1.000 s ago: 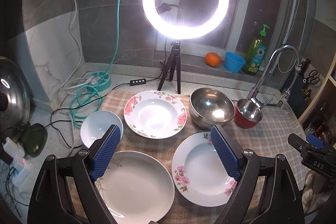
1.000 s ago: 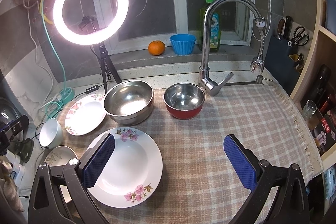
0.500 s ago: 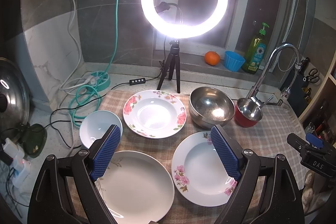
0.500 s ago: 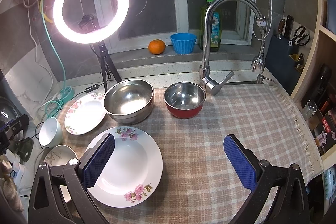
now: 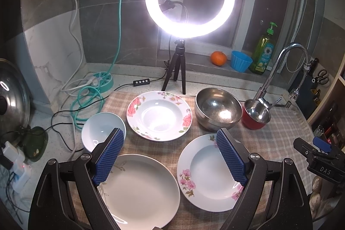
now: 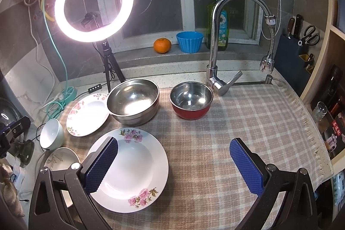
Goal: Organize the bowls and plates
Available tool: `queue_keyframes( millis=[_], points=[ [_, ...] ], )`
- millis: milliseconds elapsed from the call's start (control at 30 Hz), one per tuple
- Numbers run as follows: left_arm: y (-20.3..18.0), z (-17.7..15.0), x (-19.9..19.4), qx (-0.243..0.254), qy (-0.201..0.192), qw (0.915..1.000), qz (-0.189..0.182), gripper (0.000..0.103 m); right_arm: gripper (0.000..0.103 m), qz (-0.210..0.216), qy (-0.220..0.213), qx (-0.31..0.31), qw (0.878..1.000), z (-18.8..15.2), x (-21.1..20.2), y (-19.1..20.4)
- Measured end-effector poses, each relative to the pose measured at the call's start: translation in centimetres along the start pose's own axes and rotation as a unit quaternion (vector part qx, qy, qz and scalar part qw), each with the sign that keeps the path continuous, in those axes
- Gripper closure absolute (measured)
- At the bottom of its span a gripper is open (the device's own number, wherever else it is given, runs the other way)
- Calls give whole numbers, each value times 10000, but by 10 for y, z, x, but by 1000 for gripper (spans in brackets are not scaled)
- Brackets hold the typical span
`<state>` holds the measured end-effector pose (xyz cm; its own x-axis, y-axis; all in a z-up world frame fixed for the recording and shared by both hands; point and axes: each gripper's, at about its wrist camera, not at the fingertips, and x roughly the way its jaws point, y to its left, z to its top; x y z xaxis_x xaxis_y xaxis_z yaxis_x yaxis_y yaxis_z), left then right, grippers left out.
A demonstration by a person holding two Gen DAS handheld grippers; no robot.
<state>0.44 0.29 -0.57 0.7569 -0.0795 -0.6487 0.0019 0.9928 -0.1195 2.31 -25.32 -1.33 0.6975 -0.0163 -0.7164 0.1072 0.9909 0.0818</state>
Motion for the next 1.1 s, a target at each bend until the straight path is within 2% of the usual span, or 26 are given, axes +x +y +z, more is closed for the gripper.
queue_keyframes(
  millis=[400,733,900,1100],
  points=[
    [11,-5,2,-79,77,9999,90,15,0,162,109,-162,9997,-3,7,12],
    [34,-12,-1,-351,150,9987,337,15,0,457,207,-282,9983,-8,11,24],
    [45,-17,-1,-450,246,9976,454,15,1,596,284,-332,9973,-11,16,30],
    [57,-27,5,-514,463,9969,376,16,5,762,517,-200,9955,-18,28,26]
  ],
)
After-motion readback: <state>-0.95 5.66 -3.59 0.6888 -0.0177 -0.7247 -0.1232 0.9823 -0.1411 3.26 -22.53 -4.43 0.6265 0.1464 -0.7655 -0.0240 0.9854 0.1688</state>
